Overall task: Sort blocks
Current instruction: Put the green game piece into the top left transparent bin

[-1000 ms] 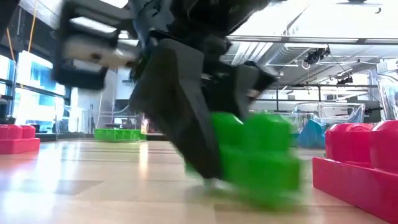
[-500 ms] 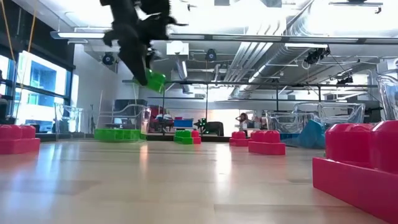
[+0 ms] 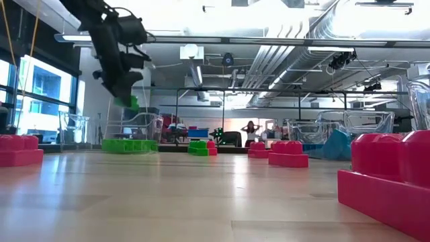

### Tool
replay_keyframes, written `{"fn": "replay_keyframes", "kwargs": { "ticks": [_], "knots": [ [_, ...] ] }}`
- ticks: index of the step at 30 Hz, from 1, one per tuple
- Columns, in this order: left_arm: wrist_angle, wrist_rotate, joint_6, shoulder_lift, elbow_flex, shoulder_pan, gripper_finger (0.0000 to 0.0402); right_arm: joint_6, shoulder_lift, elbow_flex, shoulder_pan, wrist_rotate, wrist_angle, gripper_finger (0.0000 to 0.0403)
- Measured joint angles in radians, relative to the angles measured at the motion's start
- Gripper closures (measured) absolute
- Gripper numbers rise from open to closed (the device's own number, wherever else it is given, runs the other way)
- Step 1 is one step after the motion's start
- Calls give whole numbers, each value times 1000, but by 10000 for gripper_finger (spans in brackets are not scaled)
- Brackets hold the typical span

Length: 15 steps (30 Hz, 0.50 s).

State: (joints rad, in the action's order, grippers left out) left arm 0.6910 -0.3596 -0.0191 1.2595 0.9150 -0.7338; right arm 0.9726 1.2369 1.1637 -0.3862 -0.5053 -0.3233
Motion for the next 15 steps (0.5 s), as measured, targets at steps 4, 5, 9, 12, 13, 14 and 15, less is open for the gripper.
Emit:
{"fn": "replay_keyframes", "kwargs": {
  "ticks": [4,5,9,12,13,14,15],
  "knots": [
    [17,-12,-69,17,0,-41,221,14,0,0,0,-10,0,176],
    [22,-12,-81,18,0,-43,208,14,0,0,0,-10,1,176],
    [94,26,-103,18,43,-46,166,21,0,0,0,-20,2,176],
    [156,109,-103,17,106,-46,146,33,3,0,0,-75,6,176],
    [177,163,-120,15,131,-46,142,52,7,0,5,-93,10,176],
    [184,226,-143,7,149,-43,140,72,15,0,15,-95,13,176],
    [179,298,-167,-6,160,-36,139,91,25,0,32,-71,19,176]
  ]
}}
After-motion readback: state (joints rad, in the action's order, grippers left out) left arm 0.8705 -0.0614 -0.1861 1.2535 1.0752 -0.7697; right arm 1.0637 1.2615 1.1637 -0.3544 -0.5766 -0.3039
